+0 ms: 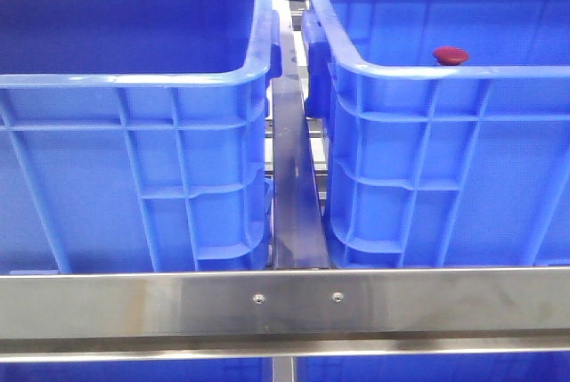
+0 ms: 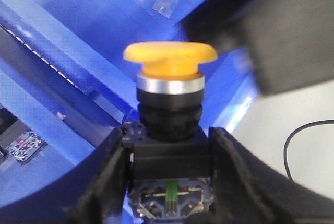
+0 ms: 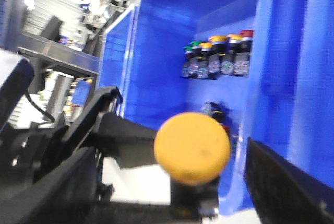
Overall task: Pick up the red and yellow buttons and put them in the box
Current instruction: 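Move the yellow button to the crate gap and hand it to the right gripper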
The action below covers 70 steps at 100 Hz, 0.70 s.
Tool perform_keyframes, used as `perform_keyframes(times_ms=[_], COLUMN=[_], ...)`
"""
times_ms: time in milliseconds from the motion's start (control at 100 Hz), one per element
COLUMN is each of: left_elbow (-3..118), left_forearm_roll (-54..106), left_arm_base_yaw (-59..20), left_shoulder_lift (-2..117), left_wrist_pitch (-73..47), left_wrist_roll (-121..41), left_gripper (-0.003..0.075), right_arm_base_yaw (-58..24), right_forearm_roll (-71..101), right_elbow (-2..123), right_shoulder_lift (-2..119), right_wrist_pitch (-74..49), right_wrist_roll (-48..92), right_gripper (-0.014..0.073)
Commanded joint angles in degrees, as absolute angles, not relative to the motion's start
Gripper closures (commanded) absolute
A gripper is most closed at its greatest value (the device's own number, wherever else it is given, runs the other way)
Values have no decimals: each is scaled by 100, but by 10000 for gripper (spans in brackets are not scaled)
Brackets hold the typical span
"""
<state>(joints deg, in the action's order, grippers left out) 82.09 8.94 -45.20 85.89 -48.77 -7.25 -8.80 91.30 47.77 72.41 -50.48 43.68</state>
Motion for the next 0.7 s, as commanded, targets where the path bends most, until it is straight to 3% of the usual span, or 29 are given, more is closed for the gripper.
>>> perform_keyframes(times_ms=[0,230,430,550,620,690], left_elbow=[8399,8399,8399,8399,8399,8399], left_forearm_roll=[1023,1023,1023,1023,1023,1023], left_arm_base_yaw=[-4546,-4546,-4546,-4546,-4546,-4546], left_shoulder_lift=[8329,8329,8329,8329,8329,8329], left_wrist_pitch=[-4524,-4524,-4535,-4535,-4535,-4576], left_wrist_roll=[-721,-721,-721,-721,-721,-721], left_gripper=[514,514,514,504,461,345], right_arm_base_yaw=[-965,-1098,-1098,-1098,-1098,-1098], right_forearm_roll=[9721,9761,9761,9761,9761,9761], right_elbow=[4978,4978,4978,4978,4978,4978], right_shoulder_lift=[7291,7406,7406,7406,7406,7406], right_wrist_pitch=[-5267,-5240,-5217,-5217,-5217,-5209], right_wrist_roll=[4617,4874,4874,4879,4879,4879], right_gripper=[4,23,301,351,350,350])
